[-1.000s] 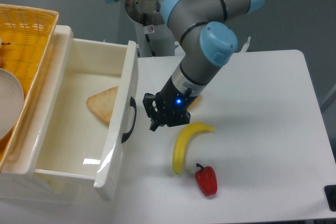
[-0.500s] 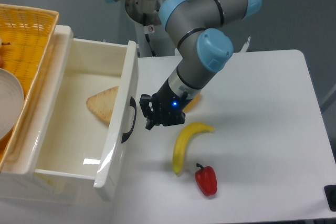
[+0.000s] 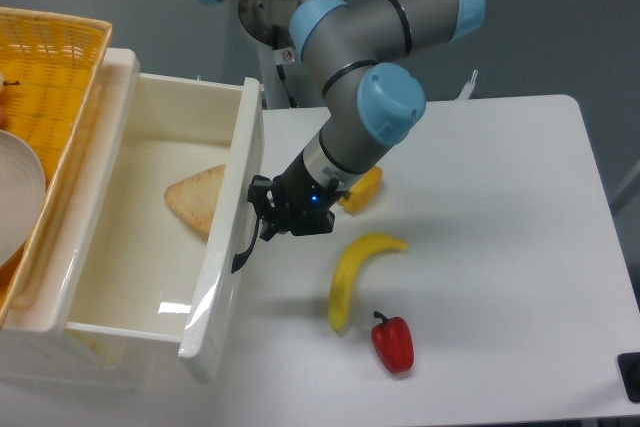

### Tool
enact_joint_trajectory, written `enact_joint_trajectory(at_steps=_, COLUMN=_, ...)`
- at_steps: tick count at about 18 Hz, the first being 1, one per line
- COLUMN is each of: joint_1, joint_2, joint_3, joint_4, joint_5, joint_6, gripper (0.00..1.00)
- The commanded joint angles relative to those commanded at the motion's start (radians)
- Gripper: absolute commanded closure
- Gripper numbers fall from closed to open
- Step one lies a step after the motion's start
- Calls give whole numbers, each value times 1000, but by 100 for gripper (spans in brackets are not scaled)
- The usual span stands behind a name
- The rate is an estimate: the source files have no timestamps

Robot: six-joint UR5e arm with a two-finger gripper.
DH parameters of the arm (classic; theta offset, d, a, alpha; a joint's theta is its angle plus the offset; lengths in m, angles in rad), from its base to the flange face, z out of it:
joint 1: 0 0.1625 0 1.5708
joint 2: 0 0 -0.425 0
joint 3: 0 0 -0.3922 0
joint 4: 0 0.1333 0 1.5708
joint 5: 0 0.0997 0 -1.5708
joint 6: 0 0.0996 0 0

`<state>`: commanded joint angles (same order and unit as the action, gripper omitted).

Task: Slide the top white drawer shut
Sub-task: 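Keep pushing the drawer front until the drawer is fully shut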

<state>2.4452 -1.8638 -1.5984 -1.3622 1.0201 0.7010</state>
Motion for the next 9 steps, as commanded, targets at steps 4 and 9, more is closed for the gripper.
enact_joint_trajectory(at_steps=4, joint_1=-5, joint_2=2, joint_3=0, joint_4=0, joint_5=0, joint_6=0, gripper=96)
enact_joint_trajectory(at_steps=9, joint_1=-18, joint_2=2, joint_3=2, joint_4=0, joint_5=0, joint_6=0, gripper=96)
